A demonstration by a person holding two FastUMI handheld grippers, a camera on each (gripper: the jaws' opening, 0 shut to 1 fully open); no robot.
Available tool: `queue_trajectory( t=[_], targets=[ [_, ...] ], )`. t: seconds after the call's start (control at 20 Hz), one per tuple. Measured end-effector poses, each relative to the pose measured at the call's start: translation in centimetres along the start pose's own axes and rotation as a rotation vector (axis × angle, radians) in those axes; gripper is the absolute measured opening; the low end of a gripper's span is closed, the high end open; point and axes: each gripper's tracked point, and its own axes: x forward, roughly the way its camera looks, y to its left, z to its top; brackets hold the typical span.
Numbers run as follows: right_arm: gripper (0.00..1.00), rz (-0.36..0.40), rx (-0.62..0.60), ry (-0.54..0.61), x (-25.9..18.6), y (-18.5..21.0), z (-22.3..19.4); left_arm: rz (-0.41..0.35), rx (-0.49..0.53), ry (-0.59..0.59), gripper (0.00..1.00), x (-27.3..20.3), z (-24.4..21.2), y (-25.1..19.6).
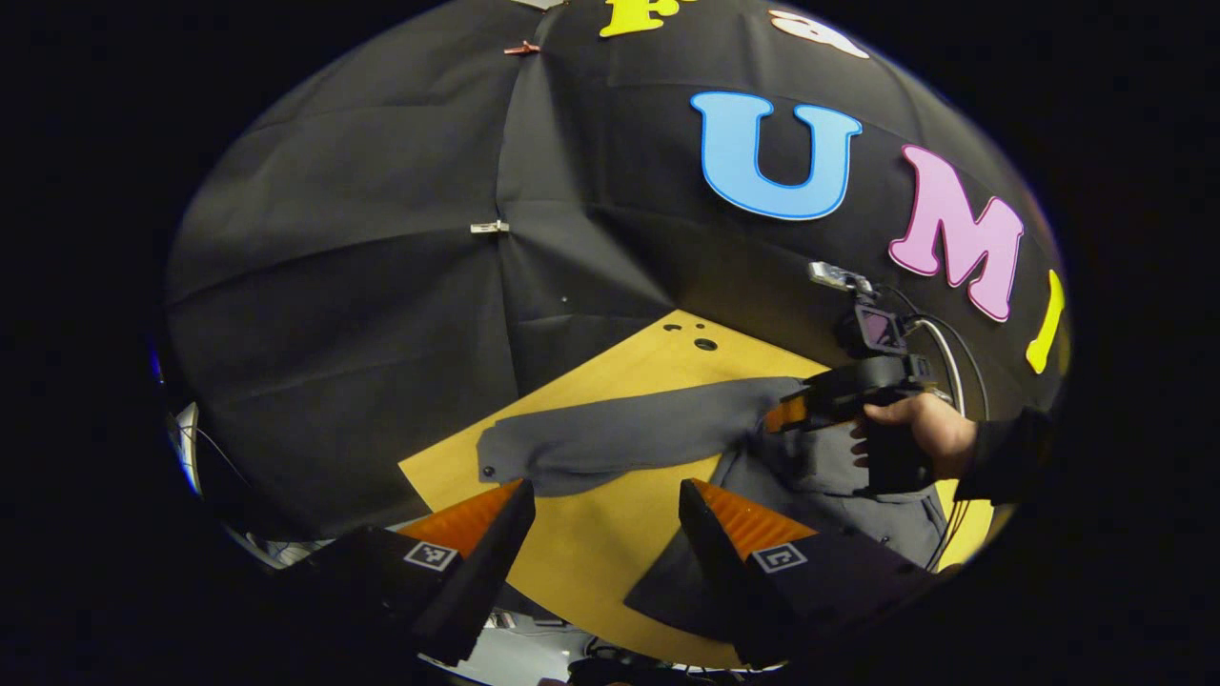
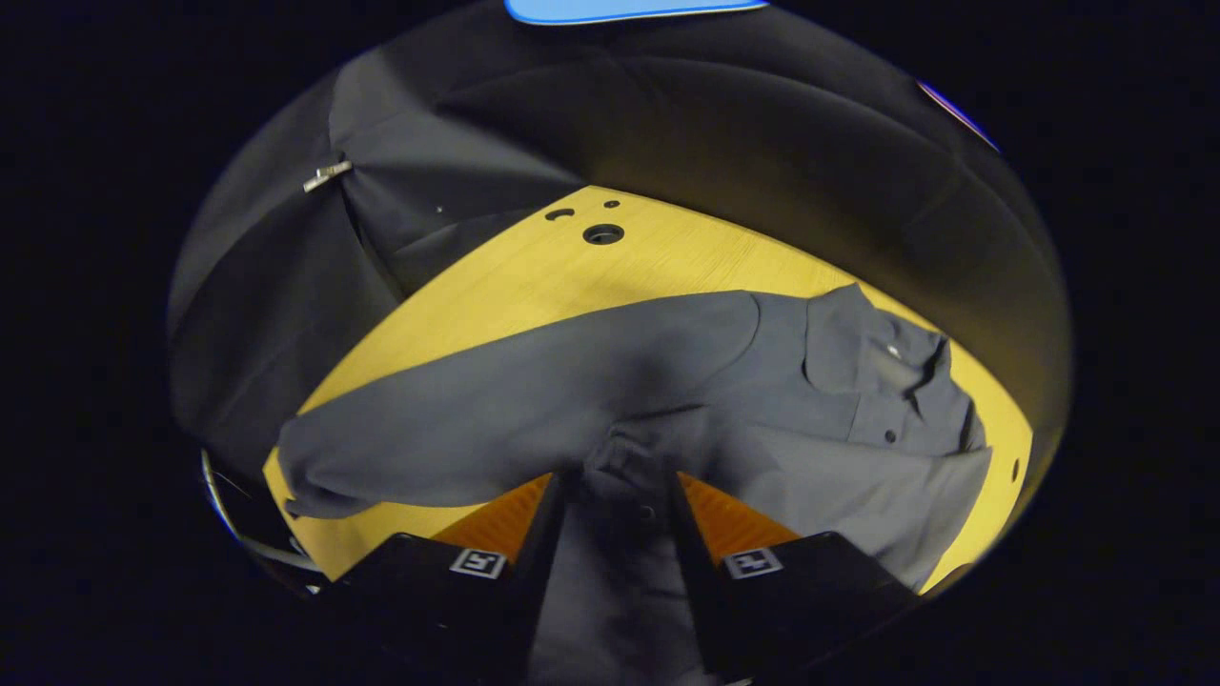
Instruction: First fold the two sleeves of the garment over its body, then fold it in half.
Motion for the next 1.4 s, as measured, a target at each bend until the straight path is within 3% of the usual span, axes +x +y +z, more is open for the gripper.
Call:
queue_trajectory(
  t=[0.05,0.15,0.45,0.55,0.6,0.65,0.75,0.8,1.05,1.4],
  targets=[
    [0.94,-0.007,0.003,-0.016,-0.8,-0.6,0.3,0.016,-0.001,0.000,0.96,0.4,0.1,0.6],
    [1.00,-0.054,0.003,-0.055,-3.2,-2.8,0.9,0.040,0.002,-0.001,0.96,1.3,0.2,1.7],
    [1.00,-0.135,0.100,-0.166,-11.1,-9.2,-0.2,0.093,-0.019,-0.020,0.96,6.6,1.1,5.1],
    [1.00,-0.178,0.138,-0.175,-12.9,-11.7,-2.6,0.111,-0.008,-0.018,0.96,8.8,0.5,6.3],
    [1.00,-0.201,0.152,-0.175,-13.8,-13.0,-3.9,0.122,0.005,-0.015,0.92,9.9,0.1,6.9],
    [1.00,-0.223,0.165,-0.168,-14.6,-14.1,-5.5,0.132,0.021,-0.006,0.96,11.0,-0.3,7.5],
    [1.00,-0.256,0.200,-0.142,-16.3,-15.8,-8.9,0.162,0.058,0.026,0.92,13.3,-1.5,8.9],
    [1.00,-0.269,0.218,-0.130,-17.1,-16.4,-10.6,0.172,0.073,0.042,0.96,14.3,-2.1,9.4],
    [1.00,-0.332,0.344,-0.050,-20.0,-18.0,-17.9,0.163,0.085,0.115,0.96,18.7,-4.0,10.2],
    [1.00,-0.410,0.436,-0.063,-24.2,-18.2,-23.0,0.182,0.020,0.184,0.96,21.3,-6.3,11.1]
  ],
)
